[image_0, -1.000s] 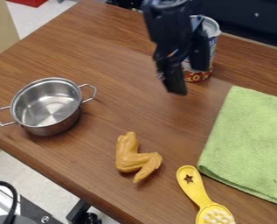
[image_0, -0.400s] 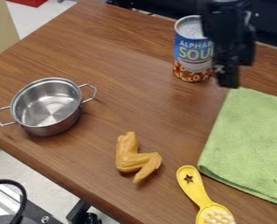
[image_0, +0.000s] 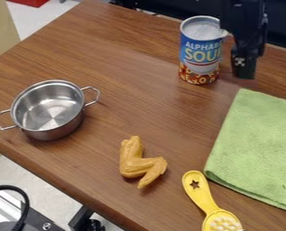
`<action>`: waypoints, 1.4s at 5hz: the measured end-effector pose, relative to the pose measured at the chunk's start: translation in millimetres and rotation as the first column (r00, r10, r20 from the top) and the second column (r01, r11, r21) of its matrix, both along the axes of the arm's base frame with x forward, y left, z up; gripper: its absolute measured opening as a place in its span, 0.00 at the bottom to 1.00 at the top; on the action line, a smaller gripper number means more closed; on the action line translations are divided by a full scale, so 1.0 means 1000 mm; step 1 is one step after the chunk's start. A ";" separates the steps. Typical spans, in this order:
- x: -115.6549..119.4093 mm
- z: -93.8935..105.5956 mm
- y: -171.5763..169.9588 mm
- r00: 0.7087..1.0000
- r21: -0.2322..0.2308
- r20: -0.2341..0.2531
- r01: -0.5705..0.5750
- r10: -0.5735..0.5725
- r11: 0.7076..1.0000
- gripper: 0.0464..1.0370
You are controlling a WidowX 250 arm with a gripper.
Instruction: Move the can to the upper left of the table
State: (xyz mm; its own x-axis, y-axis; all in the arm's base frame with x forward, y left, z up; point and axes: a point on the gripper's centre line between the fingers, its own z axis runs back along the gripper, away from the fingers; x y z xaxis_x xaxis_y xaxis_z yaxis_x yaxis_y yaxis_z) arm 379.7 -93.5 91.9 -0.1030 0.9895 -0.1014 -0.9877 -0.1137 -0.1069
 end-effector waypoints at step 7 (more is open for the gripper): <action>-0.002 -0.014 0.082 0.996 0.154 -0.062 0.073 -0.064 0.985 0.96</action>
State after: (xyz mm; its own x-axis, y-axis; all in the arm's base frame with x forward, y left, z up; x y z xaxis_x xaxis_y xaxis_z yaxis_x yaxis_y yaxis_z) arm 377.4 -11.2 78.3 -0.0358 0.9976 0.0589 -0.9976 -0.0321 -0.0616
